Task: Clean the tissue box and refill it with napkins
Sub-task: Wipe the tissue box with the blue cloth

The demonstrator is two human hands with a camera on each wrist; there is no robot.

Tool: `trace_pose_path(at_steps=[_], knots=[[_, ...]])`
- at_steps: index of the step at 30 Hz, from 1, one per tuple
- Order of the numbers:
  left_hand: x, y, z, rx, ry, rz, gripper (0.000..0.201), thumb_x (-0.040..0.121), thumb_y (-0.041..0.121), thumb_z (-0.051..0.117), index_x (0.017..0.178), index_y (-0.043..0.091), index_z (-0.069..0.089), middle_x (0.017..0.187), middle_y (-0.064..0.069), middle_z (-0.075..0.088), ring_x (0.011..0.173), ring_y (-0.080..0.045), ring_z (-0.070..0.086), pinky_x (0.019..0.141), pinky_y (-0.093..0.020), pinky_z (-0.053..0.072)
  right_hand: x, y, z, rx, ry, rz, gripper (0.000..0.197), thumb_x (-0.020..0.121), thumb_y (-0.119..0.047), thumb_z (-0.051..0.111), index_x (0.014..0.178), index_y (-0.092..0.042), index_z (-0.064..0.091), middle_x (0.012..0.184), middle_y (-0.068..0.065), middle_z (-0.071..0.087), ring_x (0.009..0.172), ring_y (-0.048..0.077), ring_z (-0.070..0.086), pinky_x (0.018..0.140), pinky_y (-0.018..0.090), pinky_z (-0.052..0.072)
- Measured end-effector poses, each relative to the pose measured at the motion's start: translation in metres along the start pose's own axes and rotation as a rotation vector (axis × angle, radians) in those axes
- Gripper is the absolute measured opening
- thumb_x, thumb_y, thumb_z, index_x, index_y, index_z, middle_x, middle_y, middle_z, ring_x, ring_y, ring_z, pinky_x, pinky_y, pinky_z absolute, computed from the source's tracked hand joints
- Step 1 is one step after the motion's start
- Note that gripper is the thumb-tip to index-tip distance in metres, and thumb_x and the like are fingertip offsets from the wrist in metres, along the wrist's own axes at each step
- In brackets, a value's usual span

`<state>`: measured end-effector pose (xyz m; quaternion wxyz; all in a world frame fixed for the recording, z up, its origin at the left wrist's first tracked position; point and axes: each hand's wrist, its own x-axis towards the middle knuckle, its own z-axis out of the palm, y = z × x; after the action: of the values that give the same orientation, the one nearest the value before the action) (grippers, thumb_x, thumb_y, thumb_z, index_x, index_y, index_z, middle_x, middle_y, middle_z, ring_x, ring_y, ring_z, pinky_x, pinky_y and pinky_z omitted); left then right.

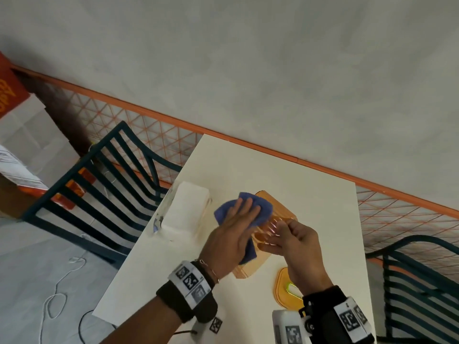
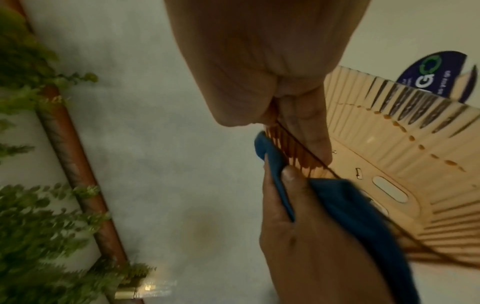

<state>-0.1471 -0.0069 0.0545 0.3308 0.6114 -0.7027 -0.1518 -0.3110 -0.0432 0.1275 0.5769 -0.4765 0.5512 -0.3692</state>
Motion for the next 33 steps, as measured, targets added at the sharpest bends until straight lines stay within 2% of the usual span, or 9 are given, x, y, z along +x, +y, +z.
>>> trace_pose_path(at_steps=[3, 7, 13, 16, 19, 24, 27, 30, 33], knots=[[-0.002, 0.015, -0.004, -0.016, 0.021, 0.078, 0.059, 0.102, 0.025, 0.039, 0.159, 0.021, 0.029, 0.170, 0.001, 0.020, 0.158, -0.017, 0.010, 0.120, -0.038, 0.038, -0.003, -0.005, -0.001, -0.087, -0.029, -0.066, 0.029, 0.107, -0.007, 0.044, 0.101, 0.001, 0.071, 0.089, 0.017, 0.078, 0.080, 0.033, 0.077, 0.072, 0.047, 0.065], [-0.003, 0.011, -0.009, 0.167, 0.010, 0.215, 0.063, 0.096, 0.021, 0.048, 0.156, 0.021, 0.032, 0.168, -0.001, 0.022, 0.156, -0.021, 0.021, 0.114, -0.035, 0.044, -0.008, -0.004, -0.008, -0.165, -0.056, -0.088, 0.027, 0.107, -0.009, 0.045, 0.100, -0.004, 0.070, 0.087, 0.009, 0.079, 0.079, 0.026, 0.078, 0.072, 0.041, 0.065], [-0.001, 0.013, -0.028, -0.262, -0.082, 0.022, 0.055, 0.107, 0.033, 0.047, 0.157, 0.042, 0.026, 0.164, 0.032, 0.014, 0.128, 0.036, 0.018, 0.105, -0.002, 0.035, 0.002, 0.004, -0.018, -0.159, -0.031, -0.137, 0.029, 0.110, -0.016, 0.041, 0.105, -0.008, 0.068, 0.097, 0.013, 0.076, 0.093, 0.033, 0.073, 0.085, 0.051, 0.061], [-0.014, 0.014, -0.024, -0.302, -0.167, 0.028, 0.054, 0.106, 0.036, 0.047, 0.152, 0.053, 0.024, 0.154, 0.049, 0.011, 0.141, 0.020, 0.026, 0.103, 0.001, 0.032, 0.004, 0.009, -0.017, -0.008, 0.017, -0.067, 0.033, 0.110, -0.017, 0.038, 0.113, -0.010, 0.071, 0.106, 0.010, 0.077, 0.101, 0.030, 0.073, 0.092, 0.046, 0.059], [-0.013, 0.016, -0.021, -0.292, -0.154, 0.011, 0.053, 0.106, 0.040, 0.045, 0.152, 0.053, 0.023, 0.157, 0.040, 0.016, 0.140, 0.001, 0.045, 0.101, -0.001, 0.037, 0.005, 0.015, -0.012, -0.040, 0.051, -0.063, 0.030, 0.108, -0.017, 0.045, 0.105, -0.012, 0.074, 0.098, 0.009, 0.077, 0.092, 0.031, 0.071, 0.084, 0.043, 0.058], [0.007, 0.022, -0.015, -0.216, -0.105, 0.077, 0.048, 0.109, 0.035, 0.040, 0.154, 0.048, 0.027, 0.163, 0.030, 0.014, 0.153, 0.008, 0.007, 0.113, -0.019, 0.040, 0.000, 0.020, 0.002, -0.234, 0.029, -0.125, 0.030, 0.101, 0.001, 0.052, 0.094, -0.015, 0.076, 0.082, 0.004, 0.076, 0.077, 0.019, 0.070, 0.076, 0.037, 0.060], [0.026, 0.017, -0.007, -0.165, -0.097, 0.119, 0.047, 0.109, 0.034, 0.039, 0.156, 0.039, 0.033, 0.164, 0.023, 0.027, 0.152, 0.001, 0.024, 0.107, -0.023, 0.046, -0.002, 0.024, 0.000, -0.294, 0.057, -0.143, 0.038, 0.095, 0.010, 0.050, 0.084, -0.017, 0.075, 0.077, 0.003, 0.074, 0.076, 0.023, 0.068, 0.075, 0.044, 0.058], [0.039, 0.006, -0.013, -0.197, -0.030, -0.108, 0.046, 0.109, 0.040, 0.038, 0.155, 0.040, 0.034, 0.158, 0.013, 0.043, 0.129, -0.012, 0.060, 0.097, -0.018, 0.049, -0.004, 0.024, -0.007, -0.316, 0.105, -0.156, 0.037, 0.095, 0.008, 0.056, 0.082, -0.019, 0.076, 0.080, 0.000, 0.075, 0.081, 0.020, 0.070, 0.077, 0.039, 0.058], [0.017, 0.023, -0.019, -0.242, -0.117, -0.028, 0.050, 0.109, 0.039, 0.037, 0.157, 0.042, 0.024, 0.167, 0.017, 0.023, 0.148, 0.001, 0.032, 0.109, -0.016, 0.043, -0.010, 0.019, -0.009, -0.378, 0.089, -0.204, 0.035, 0.097, 0.005, 0.058, 0.084, -0.022, 0.077, 0.081, -0.005, 0.075, 0.081, 0.013, 0.070, 0.075, 0.025, 0.056]])
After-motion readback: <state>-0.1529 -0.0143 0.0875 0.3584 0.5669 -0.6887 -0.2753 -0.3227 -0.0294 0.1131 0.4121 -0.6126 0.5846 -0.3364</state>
